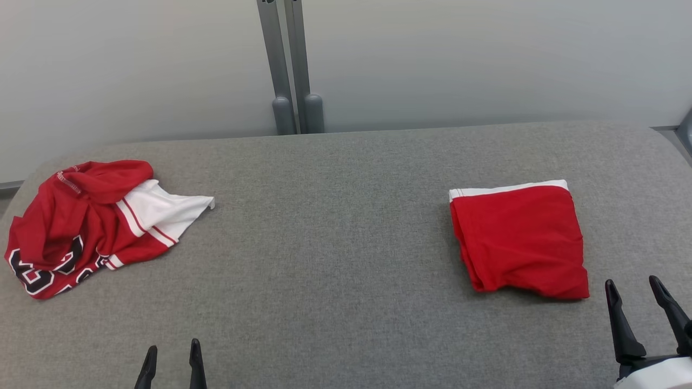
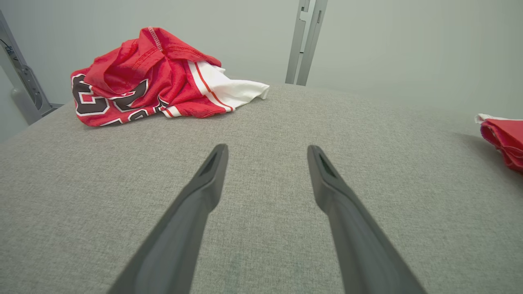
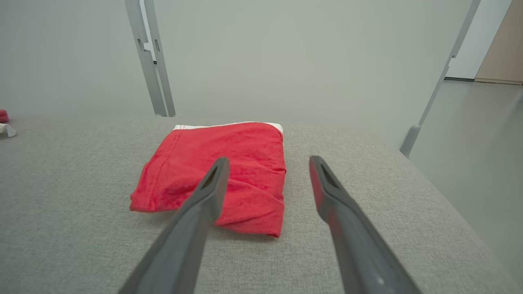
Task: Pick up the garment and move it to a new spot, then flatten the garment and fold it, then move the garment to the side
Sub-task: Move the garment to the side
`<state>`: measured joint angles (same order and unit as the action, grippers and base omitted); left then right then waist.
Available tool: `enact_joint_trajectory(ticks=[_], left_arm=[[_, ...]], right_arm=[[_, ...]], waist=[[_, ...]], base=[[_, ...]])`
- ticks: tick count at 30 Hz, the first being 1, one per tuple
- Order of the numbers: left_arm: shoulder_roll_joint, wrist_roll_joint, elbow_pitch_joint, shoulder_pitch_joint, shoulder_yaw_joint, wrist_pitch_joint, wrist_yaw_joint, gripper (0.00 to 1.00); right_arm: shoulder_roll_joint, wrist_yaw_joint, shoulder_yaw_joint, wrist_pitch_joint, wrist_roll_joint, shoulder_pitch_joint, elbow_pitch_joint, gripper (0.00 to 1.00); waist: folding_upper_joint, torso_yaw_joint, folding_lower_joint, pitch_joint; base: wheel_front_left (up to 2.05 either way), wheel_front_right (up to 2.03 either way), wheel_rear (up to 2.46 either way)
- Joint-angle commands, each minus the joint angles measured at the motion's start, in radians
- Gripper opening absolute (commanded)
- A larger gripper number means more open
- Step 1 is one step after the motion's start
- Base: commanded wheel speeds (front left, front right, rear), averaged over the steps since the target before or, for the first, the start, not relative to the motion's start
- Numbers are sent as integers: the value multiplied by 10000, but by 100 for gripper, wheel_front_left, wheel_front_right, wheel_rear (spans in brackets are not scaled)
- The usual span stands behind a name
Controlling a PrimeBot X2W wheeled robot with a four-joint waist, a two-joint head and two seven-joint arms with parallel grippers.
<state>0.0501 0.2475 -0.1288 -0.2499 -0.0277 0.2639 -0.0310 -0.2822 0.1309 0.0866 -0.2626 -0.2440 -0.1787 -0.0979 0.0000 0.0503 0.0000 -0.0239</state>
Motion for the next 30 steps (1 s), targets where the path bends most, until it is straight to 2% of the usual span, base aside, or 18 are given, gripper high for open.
enact_joint_trajectory(ticks=[1,5,7,12,15,17,23,28,29,30], left_arm=[[13,24,27,-63,44,5,-22,100],[12,34,104,-85,72,4,8,100],[12,27,120,-69,81,4,23,100],[12,-121,99,296,-151,5,-123,100],[14,-134,106,629,-372,4,-172,100],[14,-70,60,790,-495,5,-127,100],[11,72,-22,1088,-675,5,-16,100],[12,61,30,1261,-728,5,49,100],[12,56,51,1272,-709,5,57,100],[12,53,87,1284,-672,5,66,100]], right_arm=[[-49,-3,2,-29,-9,95,-25,100],[168,-3,105,-29,-585,369,-219,100],[-25,-3,-157,55,-1070,709,-701,100],[-843,-3,-585,2408,-1814,2321,-2085,100],[-1050,-2,-477,3651,-1720,3425,-2888,100],[-1039,-2,-523,4109,-1589,3972,-3369,100],[-859,-2,-353,4597,-1137,5046,-5022,100],[-491,0,-38,4446,-1131,5729,-6143,100],[-412,0,-1,4464,-1296,5828,-6283,45],[-421,0,-4,4436,-1408,5970,-6374,0]], waist=[[0,44,0,-22],[0,62,0,-2],[0,54,0,62],[0,218,0,529],[0,529,0,1038],[0,747,0,1276],[0,1272,0,1677],[0,1487,0,1961],[0,1476,0,2003],[0,1434,0,2065]], base=[[0,0,0],[0,0,0],[0,0,0],[0,0,0],[0,0,0],[0,0,0],[0,0,0],[0,0,0],[0,0,0],[0,0,0]])
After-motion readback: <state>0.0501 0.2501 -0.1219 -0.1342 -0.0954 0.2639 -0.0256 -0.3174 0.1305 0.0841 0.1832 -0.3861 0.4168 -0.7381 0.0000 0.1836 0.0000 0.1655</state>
